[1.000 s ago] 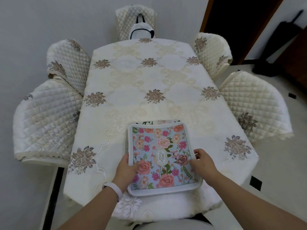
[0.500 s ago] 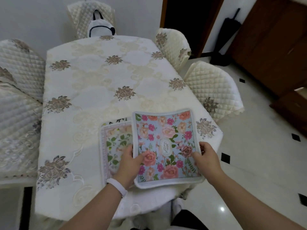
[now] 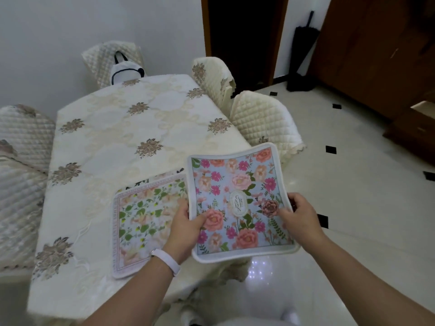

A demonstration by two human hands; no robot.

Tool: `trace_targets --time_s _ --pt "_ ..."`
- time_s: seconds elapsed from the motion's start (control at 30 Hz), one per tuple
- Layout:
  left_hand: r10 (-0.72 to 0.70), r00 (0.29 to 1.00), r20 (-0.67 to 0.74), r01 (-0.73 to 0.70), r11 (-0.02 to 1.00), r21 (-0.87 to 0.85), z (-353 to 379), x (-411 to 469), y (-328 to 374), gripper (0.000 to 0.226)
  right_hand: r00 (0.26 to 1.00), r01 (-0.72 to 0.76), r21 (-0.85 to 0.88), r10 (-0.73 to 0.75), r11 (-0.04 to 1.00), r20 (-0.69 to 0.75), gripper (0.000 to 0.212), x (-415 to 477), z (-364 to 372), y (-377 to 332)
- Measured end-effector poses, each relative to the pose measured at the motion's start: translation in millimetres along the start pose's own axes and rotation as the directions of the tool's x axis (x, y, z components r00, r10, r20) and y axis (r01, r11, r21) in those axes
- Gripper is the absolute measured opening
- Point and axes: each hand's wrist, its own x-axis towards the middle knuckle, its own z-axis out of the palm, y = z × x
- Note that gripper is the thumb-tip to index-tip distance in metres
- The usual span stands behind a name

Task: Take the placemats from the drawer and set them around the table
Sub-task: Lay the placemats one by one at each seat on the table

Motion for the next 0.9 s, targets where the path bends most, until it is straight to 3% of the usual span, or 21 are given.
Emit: trace_targets --time_s 0.43,0.9 --pt "0.032 0.961 0.276 -0.006 0.996 -0.094 282.7 -33.1 47.7 0.033 0.969 0.012 0.1 0.013 0.995 -0.249 0.017 14.1 -275.9 85.0" --pt "-0.027 0.862 0.507 -0.025 0.995 0.095 462.9 26.1 66.7 0.035 0.888 -0.14 0.102 0.17 0.985 -0.428 0.022 42.7 -393.4 155.2"
